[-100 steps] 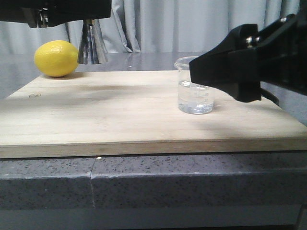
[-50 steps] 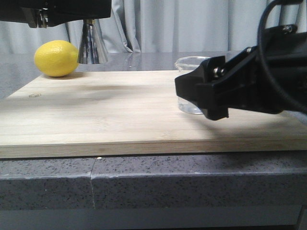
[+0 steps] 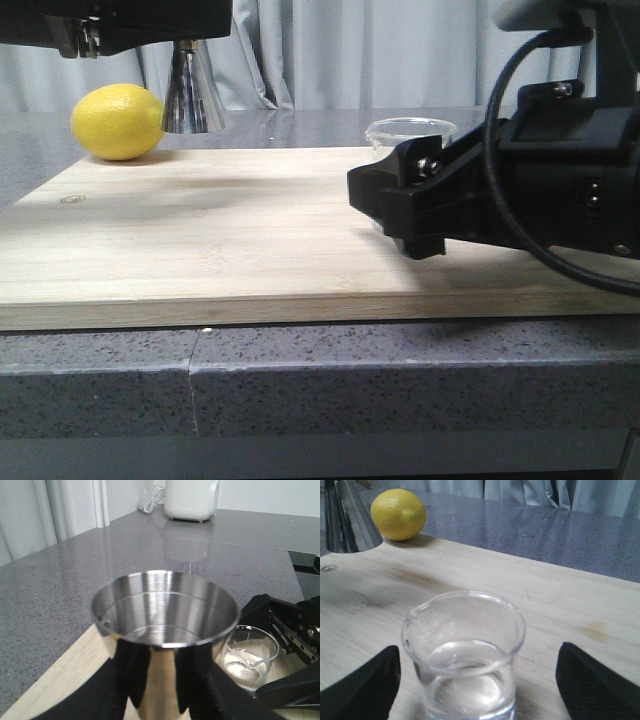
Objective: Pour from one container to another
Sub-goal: 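Lift the beaker with the right gripper over the held jigger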
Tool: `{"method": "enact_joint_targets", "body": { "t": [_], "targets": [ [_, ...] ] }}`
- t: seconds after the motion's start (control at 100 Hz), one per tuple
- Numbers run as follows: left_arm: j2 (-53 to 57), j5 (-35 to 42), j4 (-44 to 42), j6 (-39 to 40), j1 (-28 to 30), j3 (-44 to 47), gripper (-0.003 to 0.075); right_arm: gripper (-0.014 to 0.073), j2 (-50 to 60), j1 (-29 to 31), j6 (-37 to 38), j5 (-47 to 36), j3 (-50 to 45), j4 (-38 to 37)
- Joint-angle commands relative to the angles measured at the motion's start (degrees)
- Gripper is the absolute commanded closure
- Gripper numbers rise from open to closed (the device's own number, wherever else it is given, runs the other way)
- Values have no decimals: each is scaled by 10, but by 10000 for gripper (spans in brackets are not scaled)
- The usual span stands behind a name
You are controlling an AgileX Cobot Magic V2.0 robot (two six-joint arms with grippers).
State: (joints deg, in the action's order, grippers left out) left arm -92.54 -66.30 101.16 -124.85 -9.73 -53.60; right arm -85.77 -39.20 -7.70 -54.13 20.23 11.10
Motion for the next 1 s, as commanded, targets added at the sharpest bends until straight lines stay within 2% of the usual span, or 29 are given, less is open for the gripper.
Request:
{"method": "enact_joint_targets", "body": {
  "t": [0.0,0.2,0.36,0.74,0.88,0.99],
  "targets": [
    [24,-48,56,7,-5,-17,514,46,12,-2,4,-46,18,-14],
    [24,-48,56,7,-5,-17,514,179,12,-2,4,-40,18,-17],
    [24,-48,56,7,-5,-17,514,252,12,-2,4,-40,18,-17],
    [24,-48,56,7,-5,-17,514,270,32,-1,4,-33,19,-12],
    [24,-48,56,7,-5,-17,514,270,78,2,4,36,45,11],
    [24,-48,56,7,-5,-17,514,270,115,15,-4,135,90,11]
  ]
}}
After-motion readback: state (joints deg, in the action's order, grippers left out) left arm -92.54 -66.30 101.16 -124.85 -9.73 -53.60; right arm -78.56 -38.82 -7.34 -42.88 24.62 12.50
